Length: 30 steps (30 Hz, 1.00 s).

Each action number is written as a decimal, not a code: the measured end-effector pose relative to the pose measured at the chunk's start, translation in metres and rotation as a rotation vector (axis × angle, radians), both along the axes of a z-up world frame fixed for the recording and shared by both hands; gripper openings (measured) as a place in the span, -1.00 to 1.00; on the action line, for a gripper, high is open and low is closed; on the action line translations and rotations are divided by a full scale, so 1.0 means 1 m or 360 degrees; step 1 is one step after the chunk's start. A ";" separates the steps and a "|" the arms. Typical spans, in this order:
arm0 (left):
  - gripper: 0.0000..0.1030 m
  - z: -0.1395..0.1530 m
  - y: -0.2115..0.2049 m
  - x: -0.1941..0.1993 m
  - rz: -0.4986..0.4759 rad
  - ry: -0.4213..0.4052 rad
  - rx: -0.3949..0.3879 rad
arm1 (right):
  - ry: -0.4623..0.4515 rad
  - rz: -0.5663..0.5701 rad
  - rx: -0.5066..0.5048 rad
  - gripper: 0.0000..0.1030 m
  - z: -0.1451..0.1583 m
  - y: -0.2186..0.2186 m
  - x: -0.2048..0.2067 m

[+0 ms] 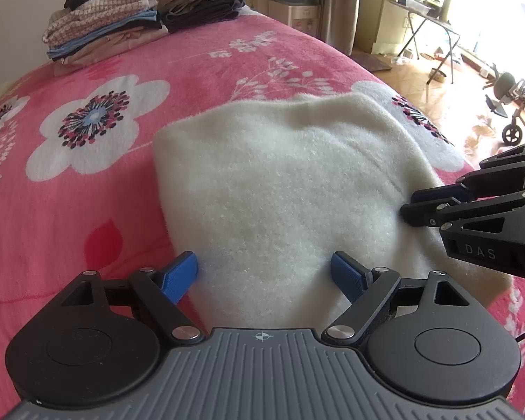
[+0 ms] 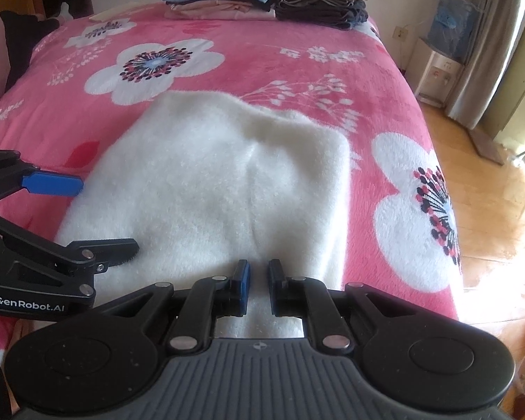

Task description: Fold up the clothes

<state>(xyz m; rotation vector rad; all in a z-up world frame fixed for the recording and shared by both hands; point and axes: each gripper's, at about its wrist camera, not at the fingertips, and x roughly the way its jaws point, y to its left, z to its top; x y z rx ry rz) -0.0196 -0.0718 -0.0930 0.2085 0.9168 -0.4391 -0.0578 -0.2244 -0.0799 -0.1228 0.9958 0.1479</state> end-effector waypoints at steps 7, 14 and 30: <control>0.76 0.005 0.048 0.001 0.0134 -0.0044 -0.0311 | -0.0032 -0.0032 0.0122 -0.69 0.008 -0.010 -0.005; 0.87 -0.015 0.105 0.033 0.0130 0.0341 -0.0733 | -0.0092 -0.0234 0.0731 0.49 0.013 -0.086 -0.018; 0.94 -0.055 0.059 0.078 -0.0022 0.0686 -0.0829 | 0.0389 -0.0206 0.1693 0.89 -0.082 -0.129 0.046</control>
